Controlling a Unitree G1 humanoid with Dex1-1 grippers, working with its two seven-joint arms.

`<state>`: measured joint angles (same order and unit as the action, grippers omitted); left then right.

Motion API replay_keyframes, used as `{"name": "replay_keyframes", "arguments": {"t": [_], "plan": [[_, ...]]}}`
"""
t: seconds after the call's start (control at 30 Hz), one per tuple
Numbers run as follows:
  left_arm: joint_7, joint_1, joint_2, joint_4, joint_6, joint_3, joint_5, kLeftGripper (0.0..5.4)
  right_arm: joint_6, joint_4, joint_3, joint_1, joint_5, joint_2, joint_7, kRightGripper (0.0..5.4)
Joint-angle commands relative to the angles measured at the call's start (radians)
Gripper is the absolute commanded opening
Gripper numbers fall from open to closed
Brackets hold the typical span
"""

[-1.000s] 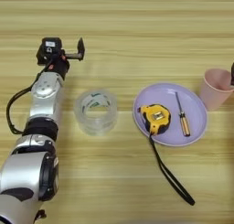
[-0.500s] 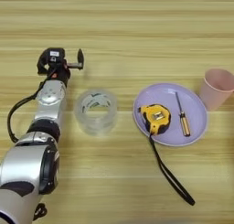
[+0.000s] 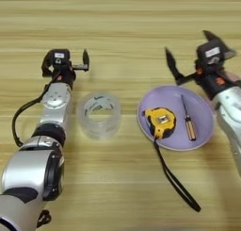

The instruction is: Move the objects on the table

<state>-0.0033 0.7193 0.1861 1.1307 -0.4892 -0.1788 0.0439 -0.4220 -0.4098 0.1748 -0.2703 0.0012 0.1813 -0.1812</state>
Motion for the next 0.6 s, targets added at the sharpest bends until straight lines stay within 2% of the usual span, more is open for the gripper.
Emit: {"name": "replay_keyframes", "arguments": {"t": [0.03,0.3,0.6], "plan": [[0.014,-0.002,-0.014,-0.022,-0.025,0.008,-0.009,5.38,-0.046,0.07,0.029,-0.027,0.03,-0.038,-0.031,5.4],[0.033,-0.014,-0.033,-0.042,-0.032,0.018,-0.013,5.38,-0.127,0.139,0.093,-0.05,0.063,-0.075,-0.105,5.4],[0.048,-0.017,-0.043,-0.052,-0.029,0.026,-0.014,5.38,-0.262,0.223,0.129,-0.173,0.09,-0.121,-0.156,5.4]]}}
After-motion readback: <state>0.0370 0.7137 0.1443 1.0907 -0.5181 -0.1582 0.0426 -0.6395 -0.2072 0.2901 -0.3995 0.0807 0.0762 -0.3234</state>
